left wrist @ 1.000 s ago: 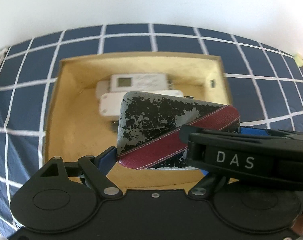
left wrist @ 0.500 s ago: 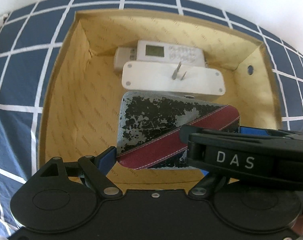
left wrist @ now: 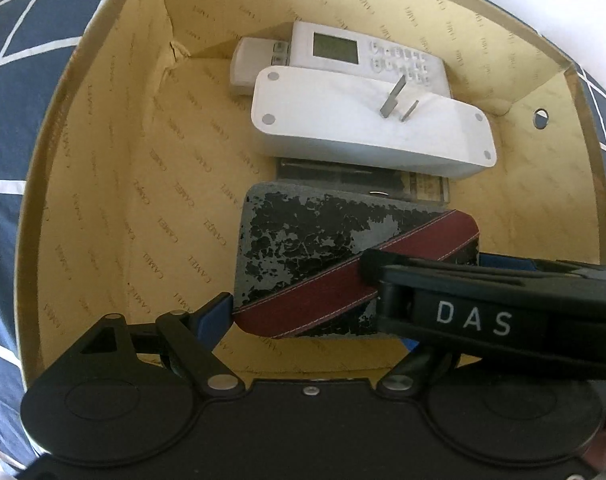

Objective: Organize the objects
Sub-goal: 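Lower the phone case into the box and open the right gripper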

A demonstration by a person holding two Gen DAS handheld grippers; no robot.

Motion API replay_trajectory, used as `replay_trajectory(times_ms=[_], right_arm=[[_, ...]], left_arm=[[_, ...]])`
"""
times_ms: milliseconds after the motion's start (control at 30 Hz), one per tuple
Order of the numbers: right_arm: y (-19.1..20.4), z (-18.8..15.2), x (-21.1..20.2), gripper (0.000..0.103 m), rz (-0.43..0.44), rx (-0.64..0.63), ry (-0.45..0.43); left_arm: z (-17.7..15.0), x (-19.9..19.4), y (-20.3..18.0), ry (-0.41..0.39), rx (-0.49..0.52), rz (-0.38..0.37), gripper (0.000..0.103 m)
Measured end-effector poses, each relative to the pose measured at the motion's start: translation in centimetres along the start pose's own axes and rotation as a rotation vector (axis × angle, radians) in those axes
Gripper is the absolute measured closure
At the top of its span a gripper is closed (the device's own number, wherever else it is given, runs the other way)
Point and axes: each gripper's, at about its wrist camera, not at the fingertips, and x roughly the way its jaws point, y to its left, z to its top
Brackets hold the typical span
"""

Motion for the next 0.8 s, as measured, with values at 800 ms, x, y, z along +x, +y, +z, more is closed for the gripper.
replay_trajectory(times_ms=[800], right_arm=[[-0.67,0.38,0.58,0.017,-0.005,0.013,0.018]], left_arm=[[-0.30,-0.09,0.44,0.017,-0.018,0.025,0.020]])
